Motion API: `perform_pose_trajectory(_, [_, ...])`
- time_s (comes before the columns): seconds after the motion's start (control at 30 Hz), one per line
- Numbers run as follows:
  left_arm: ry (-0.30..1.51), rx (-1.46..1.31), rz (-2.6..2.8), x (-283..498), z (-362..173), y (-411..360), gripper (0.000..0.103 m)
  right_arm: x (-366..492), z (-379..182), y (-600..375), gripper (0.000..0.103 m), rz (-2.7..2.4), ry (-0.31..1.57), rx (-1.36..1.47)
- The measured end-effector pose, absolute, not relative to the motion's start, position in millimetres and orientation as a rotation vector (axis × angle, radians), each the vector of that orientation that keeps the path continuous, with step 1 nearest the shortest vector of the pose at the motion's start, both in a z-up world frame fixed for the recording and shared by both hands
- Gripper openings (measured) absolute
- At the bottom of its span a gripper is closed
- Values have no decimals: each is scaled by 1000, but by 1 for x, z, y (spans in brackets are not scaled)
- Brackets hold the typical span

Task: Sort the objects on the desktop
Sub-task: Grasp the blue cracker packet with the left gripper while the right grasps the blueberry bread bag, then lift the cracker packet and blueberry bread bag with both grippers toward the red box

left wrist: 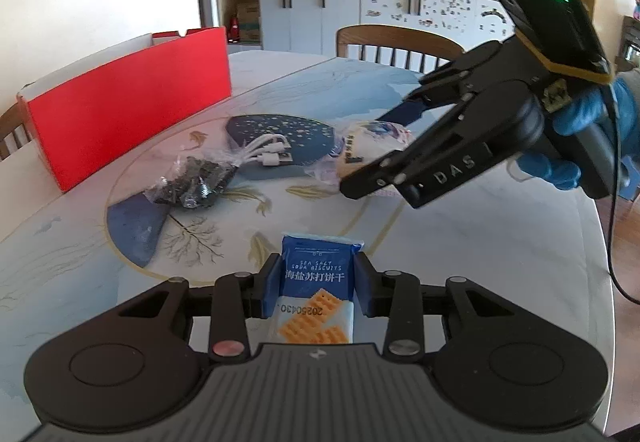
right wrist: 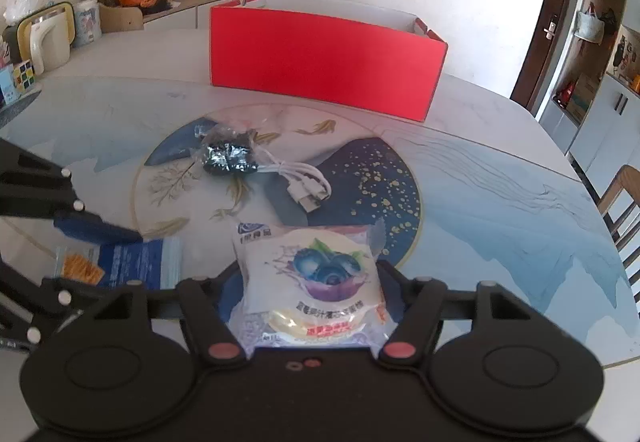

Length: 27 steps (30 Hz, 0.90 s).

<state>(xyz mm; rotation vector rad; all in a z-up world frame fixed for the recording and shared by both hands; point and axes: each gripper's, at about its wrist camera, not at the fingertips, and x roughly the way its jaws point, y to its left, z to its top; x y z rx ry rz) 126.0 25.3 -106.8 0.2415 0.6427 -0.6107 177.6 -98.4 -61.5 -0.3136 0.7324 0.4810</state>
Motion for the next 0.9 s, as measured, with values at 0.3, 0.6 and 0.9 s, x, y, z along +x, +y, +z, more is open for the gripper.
perform_pose_trajectory(0.3, [637, 221, -554, 134, -85, 25, 36, 179, -37, -99, 65, 495, 707, -331])
perform_pose_trajectory(0.6, [609, 213, -507, 136, -51, 21, 36, 180, -6, -102, 65, 534, 677, -317])
perform_pose_trajectory(0.9, [557, 212, -438, 150, -11, 14, 36, 198, 27, -105, 65, 561, 636, -327])
